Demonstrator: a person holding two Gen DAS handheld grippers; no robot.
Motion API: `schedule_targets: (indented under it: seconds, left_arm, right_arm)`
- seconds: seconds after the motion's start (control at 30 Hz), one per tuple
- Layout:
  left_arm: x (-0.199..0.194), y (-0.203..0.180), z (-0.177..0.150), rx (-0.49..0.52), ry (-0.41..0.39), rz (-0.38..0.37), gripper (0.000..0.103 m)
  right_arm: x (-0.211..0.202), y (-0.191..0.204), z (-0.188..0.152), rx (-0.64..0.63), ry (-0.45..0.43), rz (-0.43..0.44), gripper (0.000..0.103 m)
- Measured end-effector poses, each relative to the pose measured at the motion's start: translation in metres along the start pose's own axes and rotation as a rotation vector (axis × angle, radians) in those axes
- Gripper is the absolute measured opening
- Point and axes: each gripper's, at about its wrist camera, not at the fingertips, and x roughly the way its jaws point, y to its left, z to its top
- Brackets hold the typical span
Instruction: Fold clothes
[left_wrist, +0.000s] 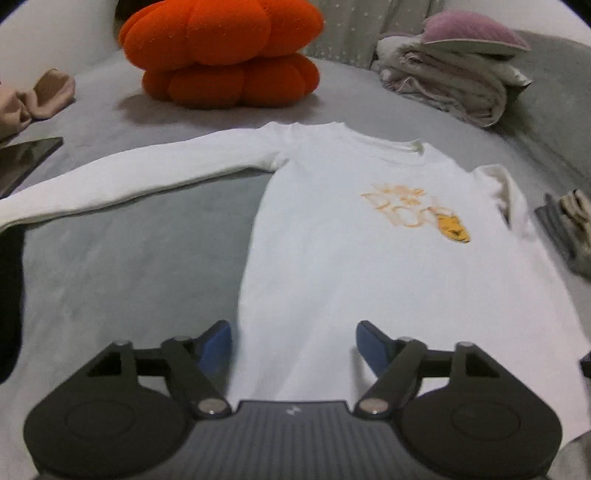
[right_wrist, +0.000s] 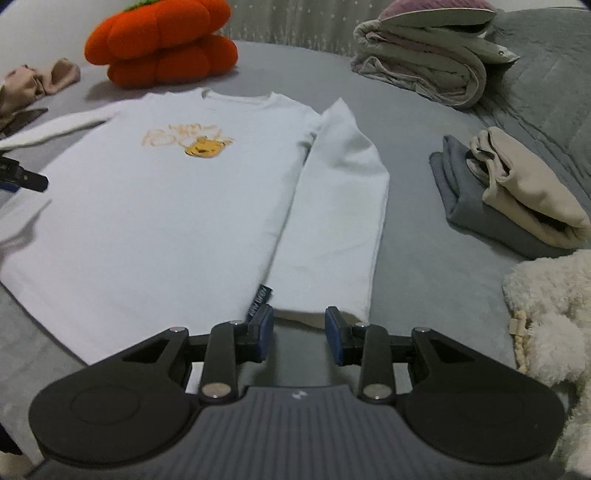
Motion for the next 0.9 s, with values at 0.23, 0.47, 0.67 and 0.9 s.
schedule_targets:
  seconds: [0.23,0.47,0.67,0.9]
  left_arm:
    - [-0.002,-0.002,-0.003,0.050,-0.013,0.055,0.092]
    - [0.002,0.001,-0.001,0.055,-0.013,0.066,0.092]
    - [0.000,0.003,-0.003,0.068,-0.014,0.054,0.092]
    - [-0.004,0.007,-0.004,0.059,-0.020,0.041,0.092]
  right_arm:
    - [0.012,0.019,-0.005,-0.174,0.011,-0.134,0.036]
    - [0.019,0.030,-0.008,-0.341,-0.026,-0.232,0.039]
    - [0.024,0.033,-0.011,-0.431,-0.032,-0.252,0.025]
    - [0.004,0.010,0.001,-0.290,-0.135,-0.311,0.001]
